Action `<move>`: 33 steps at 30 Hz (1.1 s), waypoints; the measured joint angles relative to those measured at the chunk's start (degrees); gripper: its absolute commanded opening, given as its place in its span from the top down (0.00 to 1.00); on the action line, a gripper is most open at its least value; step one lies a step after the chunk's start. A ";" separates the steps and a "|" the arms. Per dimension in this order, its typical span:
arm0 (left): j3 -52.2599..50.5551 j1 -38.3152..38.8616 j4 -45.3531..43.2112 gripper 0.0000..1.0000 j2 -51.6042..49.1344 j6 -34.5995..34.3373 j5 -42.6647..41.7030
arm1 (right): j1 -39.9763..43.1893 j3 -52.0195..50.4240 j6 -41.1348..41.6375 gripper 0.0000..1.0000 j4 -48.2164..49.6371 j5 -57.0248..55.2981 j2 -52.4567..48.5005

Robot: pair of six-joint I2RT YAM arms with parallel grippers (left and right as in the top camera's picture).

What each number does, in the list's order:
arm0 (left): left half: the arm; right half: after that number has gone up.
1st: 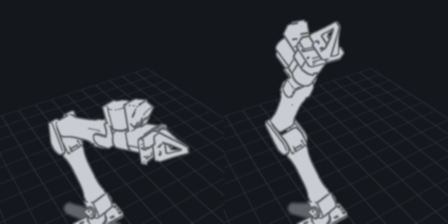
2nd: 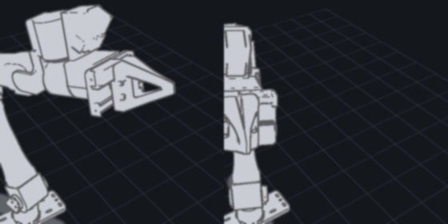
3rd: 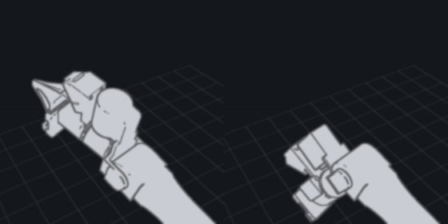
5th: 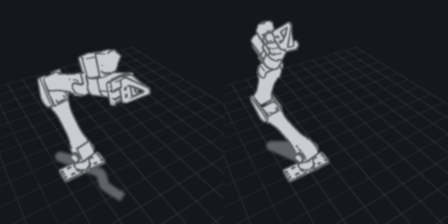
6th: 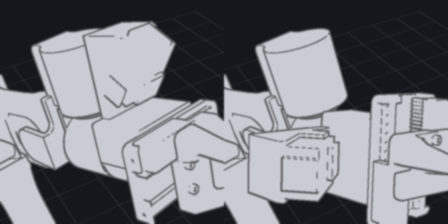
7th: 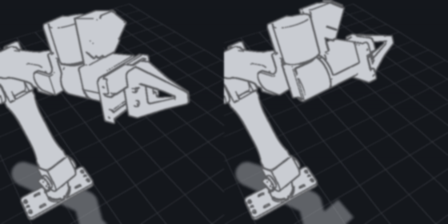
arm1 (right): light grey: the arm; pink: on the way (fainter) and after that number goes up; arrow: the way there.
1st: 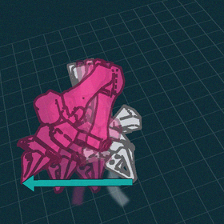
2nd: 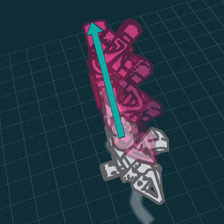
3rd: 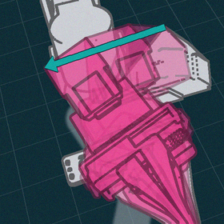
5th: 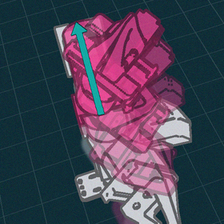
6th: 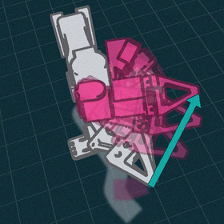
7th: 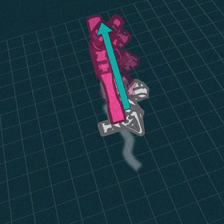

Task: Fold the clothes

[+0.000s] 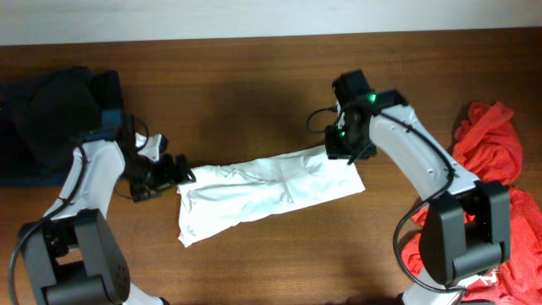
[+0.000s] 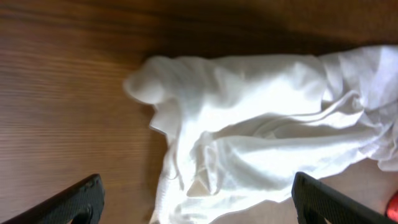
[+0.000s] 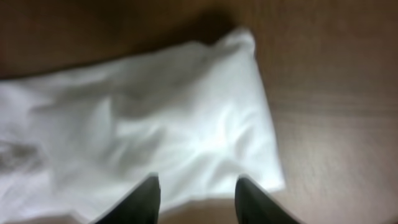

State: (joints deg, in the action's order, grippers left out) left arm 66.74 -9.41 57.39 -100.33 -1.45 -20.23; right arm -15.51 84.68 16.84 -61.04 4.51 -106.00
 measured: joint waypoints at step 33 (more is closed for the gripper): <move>25.22 36.61 16.98 1.00 -12.46 -9.09 11.43 | 17.20 11.06 -5.38 0.59 -21.94 -7.30 0.20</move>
State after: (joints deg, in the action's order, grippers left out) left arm 91.96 27.20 74.37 -112.79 -10.55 -8.80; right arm 1.69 95.74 11.46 -82.98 -2.79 -105.80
